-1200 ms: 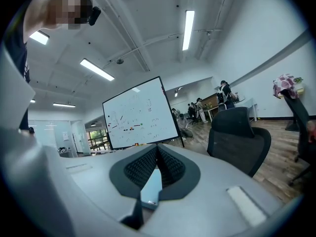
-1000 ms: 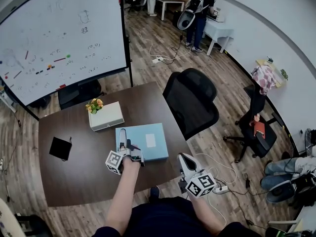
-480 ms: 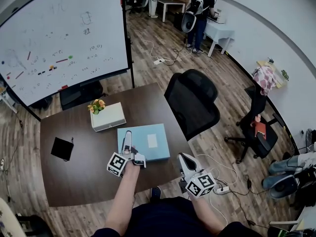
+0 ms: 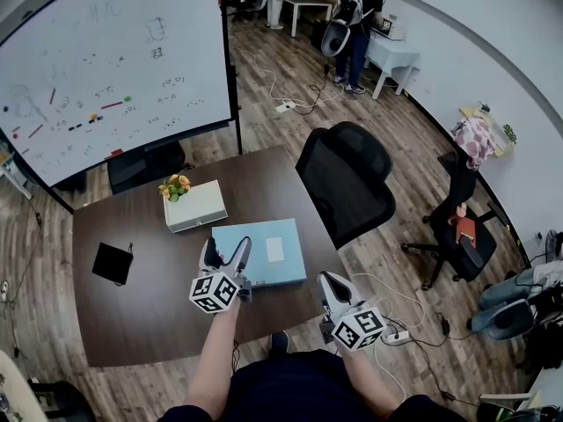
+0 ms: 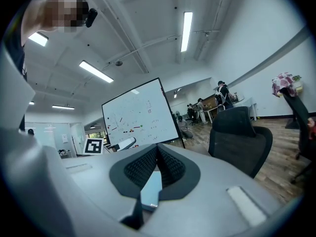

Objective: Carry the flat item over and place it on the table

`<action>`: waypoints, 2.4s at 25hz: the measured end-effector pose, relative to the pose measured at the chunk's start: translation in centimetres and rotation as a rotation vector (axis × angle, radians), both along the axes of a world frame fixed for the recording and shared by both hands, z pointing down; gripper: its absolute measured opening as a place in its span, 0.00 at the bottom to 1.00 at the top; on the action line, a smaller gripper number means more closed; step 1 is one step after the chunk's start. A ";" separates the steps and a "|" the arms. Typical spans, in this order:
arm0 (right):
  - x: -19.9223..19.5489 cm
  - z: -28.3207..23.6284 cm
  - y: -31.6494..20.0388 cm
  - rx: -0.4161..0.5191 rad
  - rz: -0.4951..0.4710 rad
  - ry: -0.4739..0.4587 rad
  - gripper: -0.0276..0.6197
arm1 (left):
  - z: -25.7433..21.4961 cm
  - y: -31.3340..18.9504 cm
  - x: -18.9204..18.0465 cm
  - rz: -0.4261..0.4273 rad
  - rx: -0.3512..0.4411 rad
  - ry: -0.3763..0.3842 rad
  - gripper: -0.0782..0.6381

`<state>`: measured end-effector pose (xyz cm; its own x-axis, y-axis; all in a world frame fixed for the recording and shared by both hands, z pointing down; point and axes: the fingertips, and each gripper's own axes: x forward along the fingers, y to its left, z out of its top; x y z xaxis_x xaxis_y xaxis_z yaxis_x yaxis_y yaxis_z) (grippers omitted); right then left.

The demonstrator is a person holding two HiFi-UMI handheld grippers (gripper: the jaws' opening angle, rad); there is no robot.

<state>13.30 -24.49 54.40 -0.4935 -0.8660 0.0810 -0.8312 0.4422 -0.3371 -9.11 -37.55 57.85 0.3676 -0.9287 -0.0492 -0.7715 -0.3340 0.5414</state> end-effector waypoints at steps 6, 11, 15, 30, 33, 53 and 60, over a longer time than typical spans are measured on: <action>-0.8 -0.1 -0.8 0.010 -0.006 0.014 0.06 | -1.7 0.9 1.7 0.048 0.124 -0.348 0.83; -1.5 -0.1 -1.4 0.028 -0.010 0.055 0.06 | -2.8 1.1 2.5 0.070 0.182 -0.472 0.82; -1.4 -0.3 -2.2 0.038 -0.003 0.078 0.06 | -2.8 1.1 2.0 0.070 0.167 -0.451 0.82; -1.5 -0.8 -8.2 0.091 -0.010 0.158 0.06 | -2.4 1.5 2.1 0.073 0.148 -0.441 0.81; -2.0 -0.8 -8.5 0.094 -0.023 0.155 0.06 | -2.6 1.9 1.9 0.063 0.162 -0.459 0.71; -4.1 0.7 -9.3 0.113 -0.097 0.205 0.06 | -2.2 4.3 1.1 0.019 0.125 -0.501 0.10; -4.1 0.7 -9.5 0.134 -0.098 0.226 0.06 | -1.6 4.3 1.6 0.044 0.103 -0.494 0.10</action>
<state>9.18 -34.03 55.11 -0.5583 -0.8251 0.0865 -0.8294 0.5527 -0.0811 -7.49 -33.21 56.20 0.4091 -0.9111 0.0502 -0.9111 -0.4047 0.0782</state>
